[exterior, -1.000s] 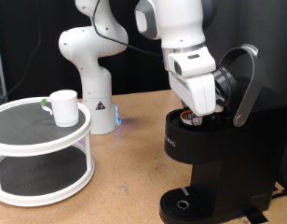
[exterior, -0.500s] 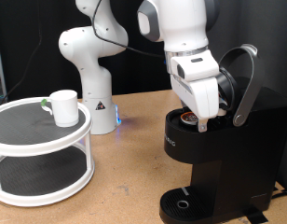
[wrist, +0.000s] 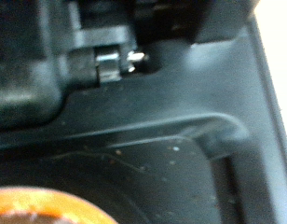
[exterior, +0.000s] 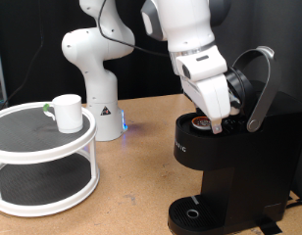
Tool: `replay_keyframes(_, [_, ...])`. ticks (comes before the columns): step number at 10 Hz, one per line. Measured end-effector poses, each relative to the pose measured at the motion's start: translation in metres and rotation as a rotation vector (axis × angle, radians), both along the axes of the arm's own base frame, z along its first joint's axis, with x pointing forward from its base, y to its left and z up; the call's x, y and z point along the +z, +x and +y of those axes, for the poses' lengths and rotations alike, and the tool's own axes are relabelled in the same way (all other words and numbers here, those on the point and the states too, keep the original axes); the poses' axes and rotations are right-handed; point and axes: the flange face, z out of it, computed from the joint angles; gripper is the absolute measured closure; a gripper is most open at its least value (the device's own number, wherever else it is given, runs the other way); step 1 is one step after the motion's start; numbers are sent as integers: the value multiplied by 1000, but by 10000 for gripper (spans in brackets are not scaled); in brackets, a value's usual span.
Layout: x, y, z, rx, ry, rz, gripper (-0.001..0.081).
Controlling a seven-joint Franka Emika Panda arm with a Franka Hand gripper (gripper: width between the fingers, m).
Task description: Make a cup of coffee with the keurig machine
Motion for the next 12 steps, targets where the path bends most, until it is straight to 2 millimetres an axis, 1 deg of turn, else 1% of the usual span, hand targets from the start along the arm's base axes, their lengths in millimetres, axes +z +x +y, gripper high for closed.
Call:
replay_keyframes(3, [32,-2,-13,-2,58,-26,4])
replay_keyframes(5, [49,-7,-20,4,71,-16,4])
replay_keyframes(7, [58,-10,-29,20,53,-14,4])
replay_keyframes(10, [60,-11,-33,22,56,-18,4])
replay_keyframes(11, [65,-11,-38,17,79,-33,4])
replay_keyframes(12, [75,-12,-48,9,103,-55,4])
